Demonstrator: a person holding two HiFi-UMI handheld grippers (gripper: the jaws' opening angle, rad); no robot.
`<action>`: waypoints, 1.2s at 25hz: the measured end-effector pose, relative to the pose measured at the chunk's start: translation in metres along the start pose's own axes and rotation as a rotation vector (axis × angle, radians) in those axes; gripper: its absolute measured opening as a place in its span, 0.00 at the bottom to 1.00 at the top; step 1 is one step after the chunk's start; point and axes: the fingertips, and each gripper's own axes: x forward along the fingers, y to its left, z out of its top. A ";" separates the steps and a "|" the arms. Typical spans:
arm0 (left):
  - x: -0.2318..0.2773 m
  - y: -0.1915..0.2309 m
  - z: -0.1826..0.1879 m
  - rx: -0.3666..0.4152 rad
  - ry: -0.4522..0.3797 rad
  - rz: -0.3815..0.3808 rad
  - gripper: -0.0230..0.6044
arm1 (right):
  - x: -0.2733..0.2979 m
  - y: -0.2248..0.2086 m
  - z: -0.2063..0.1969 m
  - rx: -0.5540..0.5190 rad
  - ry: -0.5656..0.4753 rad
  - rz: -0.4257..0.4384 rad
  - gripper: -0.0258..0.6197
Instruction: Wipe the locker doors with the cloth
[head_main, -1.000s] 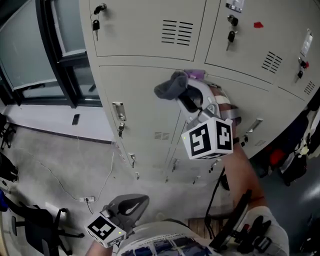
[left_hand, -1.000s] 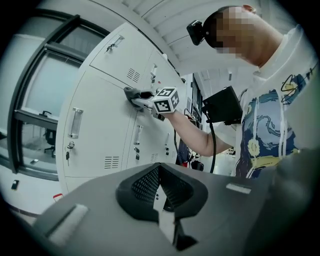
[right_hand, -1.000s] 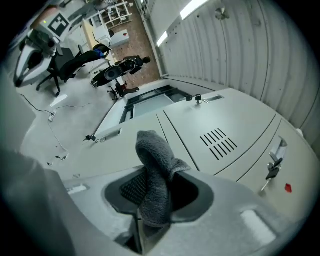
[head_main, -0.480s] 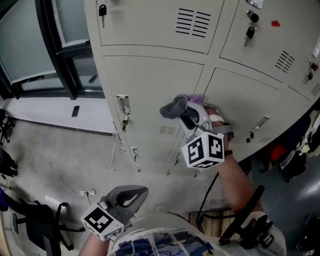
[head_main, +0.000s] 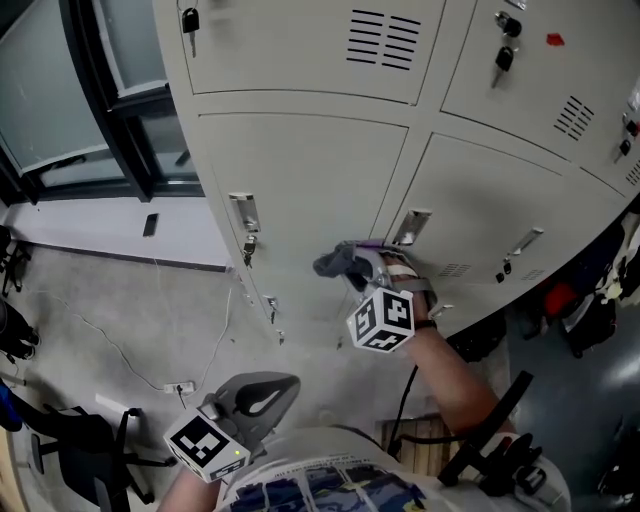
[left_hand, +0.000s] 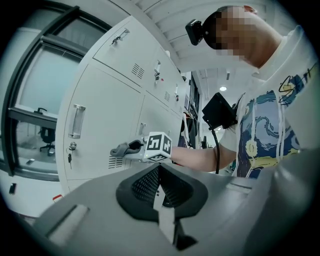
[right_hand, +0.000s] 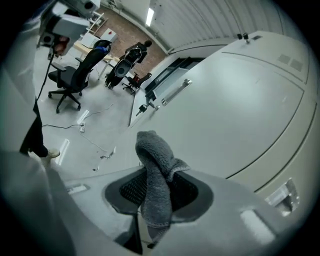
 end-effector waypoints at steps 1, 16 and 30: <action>-0.001 0.000 0.001 0.001 0.000 0.002 0.04 | 0.004 0.006 -0.003 -0.009 0.012 0.007 0.22; -0.014 0.005 -0.003 0.002 0.001 0.035 0.04 | 0.053 0.074 -0.040 -0.035 0.165 0.156 0.22; -0.028 0.001 0.005 0.019 -0.043 0.035 0.04 | -0.018 0.019 0.027 -0.029 0.053 0.081 0.22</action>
